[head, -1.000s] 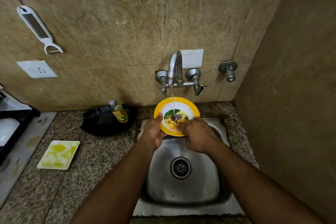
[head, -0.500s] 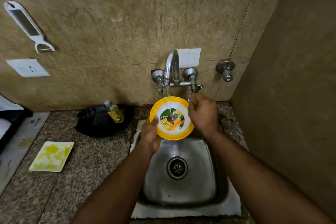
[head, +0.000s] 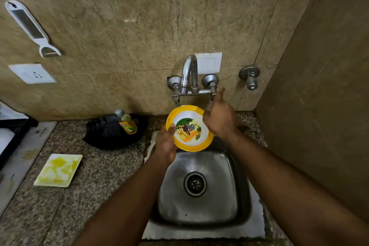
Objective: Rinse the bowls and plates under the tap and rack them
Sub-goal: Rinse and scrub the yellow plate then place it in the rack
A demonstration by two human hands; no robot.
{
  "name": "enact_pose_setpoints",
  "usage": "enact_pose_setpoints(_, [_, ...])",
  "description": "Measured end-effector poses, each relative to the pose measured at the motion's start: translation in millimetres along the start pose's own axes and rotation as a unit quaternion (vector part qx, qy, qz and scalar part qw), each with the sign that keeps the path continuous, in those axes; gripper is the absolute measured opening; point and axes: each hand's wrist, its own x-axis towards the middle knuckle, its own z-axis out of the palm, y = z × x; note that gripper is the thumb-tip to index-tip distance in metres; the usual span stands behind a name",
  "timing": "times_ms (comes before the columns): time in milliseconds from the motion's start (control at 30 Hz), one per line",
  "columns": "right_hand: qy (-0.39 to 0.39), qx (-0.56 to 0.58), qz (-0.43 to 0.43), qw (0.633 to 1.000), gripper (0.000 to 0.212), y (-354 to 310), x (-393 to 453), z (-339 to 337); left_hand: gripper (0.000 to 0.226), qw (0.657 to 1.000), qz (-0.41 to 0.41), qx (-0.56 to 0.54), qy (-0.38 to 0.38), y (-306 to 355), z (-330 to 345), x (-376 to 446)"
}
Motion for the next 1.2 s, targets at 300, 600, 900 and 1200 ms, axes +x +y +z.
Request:
enact_pose_setpoints(300, [-0.205,0.231,0.167,0.936,0.01,61.8,-38.7,44.7,0.038,0.991,-0.002,0.016,-0.136,-5.1,-32.6,-13.9])
enact_pose_setpoints(600, [-0.069,0.084,-0.153,0.982,0.037,70.6,-42.4,27.4,0.026,0.984,0.109,0.128,-0.06,-16.9,-37.3,-21.1])
enact_pose_setpoints(900, [0.038,0.08,-0.283,0.955,0.051,49.8,-50.7,0.7,0.029,0.939,0.25,0.234,-0.004,12.7,-34.4,-40.2])
enact_pose_setpoints(1200, [0.008,0.07,-0.311,0.948,0.05,47.5,-59.8,15.5,0.021,0.926,0.251,0.282,0.016,2.1,-58.9,-58.7])
